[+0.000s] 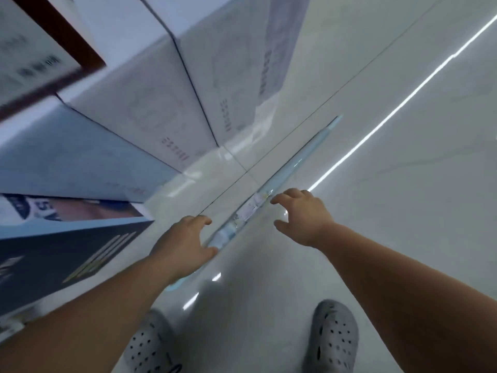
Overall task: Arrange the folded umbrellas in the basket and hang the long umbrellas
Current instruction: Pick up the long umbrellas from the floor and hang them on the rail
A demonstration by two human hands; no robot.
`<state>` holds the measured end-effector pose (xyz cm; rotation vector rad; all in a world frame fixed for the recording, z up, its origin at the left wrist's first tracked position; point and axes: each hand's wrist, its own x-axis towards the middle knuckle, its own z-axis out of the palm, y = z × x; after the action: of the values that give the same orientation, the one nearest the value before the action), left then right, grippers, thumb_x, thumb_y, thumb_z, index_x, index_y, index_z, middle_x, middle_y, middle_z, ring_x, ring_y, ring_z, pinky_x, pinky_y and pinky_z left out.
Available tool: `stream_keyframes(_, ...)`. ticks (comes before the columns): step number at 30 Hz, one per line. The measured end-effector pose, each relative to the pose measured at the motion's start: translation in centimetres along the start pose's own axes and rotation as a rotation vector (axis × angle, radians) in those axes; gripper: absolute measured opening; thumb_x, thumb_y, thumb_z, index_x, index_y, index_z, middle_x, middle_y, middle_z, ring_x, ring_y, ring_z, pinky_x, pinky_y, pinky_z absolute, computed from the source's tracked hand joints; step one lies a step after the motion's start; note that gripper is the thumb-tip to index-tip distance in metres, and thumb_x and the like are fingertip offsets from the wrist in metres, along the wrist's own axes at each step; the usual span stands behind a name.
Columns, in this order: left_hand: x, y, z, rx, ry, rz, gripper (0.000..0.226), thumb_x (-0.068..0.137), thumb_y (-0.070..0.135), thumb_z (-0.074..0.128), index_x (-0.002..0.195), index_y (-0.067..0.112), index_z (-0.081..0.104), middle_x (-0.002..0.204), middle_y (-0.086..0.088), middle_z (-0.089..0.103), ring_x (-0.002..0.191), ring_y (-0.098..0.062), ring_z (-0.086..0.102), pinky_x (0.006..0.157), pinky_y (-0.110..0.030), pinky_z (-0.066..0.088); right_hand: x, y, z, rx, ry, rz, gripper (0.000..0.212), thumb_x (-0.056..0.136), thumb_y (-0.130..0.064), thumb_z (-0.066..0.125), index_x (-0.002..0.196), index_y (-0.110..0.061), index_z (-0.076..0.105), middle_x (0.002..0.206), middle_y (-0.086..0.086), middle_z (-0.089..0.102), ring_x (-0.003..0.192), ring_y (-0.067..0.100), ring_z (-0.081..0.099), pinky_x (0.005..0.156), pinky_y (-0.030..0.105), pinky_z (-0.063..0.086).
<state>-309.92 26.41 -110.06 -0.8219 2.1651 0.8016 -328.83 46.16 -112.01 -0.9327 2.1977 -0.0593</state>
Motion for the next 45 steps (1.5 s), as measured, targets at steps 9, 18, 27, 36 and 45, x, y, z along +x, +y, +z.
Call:
stream_keyframes(9,7.9,-3.5,6.3,-0.226,-0.100,-0.141,0.062,0.081,0.041,0.079,0.137,0.037,0.053,0.123,0.004,0.058,0.101,-0.020,0.063,0.095,-0.034,0.051,9.8,2.4,6.8,-0.142,0.008,-0.110,0.058,0.093,-0.045,0.051,0.148,-0.034,0.037,0.159,-0.003,0.030,0.148,0.027,0.019,0.118,0.046,0.022)
stream_keyframes(18,9.9,-2.9,9.5,-0.196,-0.132,-0.094,0.049,0.084,0.029,0.077,0.130,0.033,0.060,0.119,0.002,0.070,0.105,-0.020,0.065,0.092,-0.031,0.050,12.9,3.5,6.5,-0.478,-0.099,-0.280,0.057,0.094,-0.051,0.052,0.146,-0.033,0.040,0.141,0.002,0.044,0.141,0.028,0.031,0.119,0.060,-0.003)
stream_keyframes(27,10.1,-0.3,12.1,-0.104,-0.176,-0.015,0.045,0.084,0.036,0.073,0.128,0.029,0.060,0.120,-0.002,0.067,0.103,-0.024,0.064,0.090,-0.035,0.053,9.5,7.7,6.4,-0.421,-0.197,-0.205,0.035,0.098,-0.040,0.049,0.130,-0.025,0.049,0.122,-0.001,0.061,0.122,0.024,0.054,0.122,0.053,0.003)
stream_keyframes(36,4.6,5.9,10.7,-0.078,-0.103,0.024,0.056,0.089,0.040,0.070,0.141,0.030,0.052,0.138,-0.006,0.056,0.124,-0.027,0.054,0.105,-0.036,0.044,-1.8,12.1,2.5,-0.273,-0.013,-0.129,0.022,0.096,-0.048,0.051,0.099,-0.027,0.046,0.101,-0.006,0.058,0.086,0.023,0.063,0.072,0.035,0.034)
stream_keyframes(45,-8.7,18.1,0.4,-0.030,0.187,0.026,0.041,0.094,0.037,0.061,0.135,0.031,0.059,0.124,-0.008,0.053,0.112,-0.031,0.055,0.093,-0.039,0.050,-18.3,10.3,-8.6,-0.026,0.241,0.053,0.021,0.092,-0.047,0.057,0.090,-0.027,0.051,0.084,-0.010,0.055,0.071,0.016,0.056,0.072,0.036,0.043)
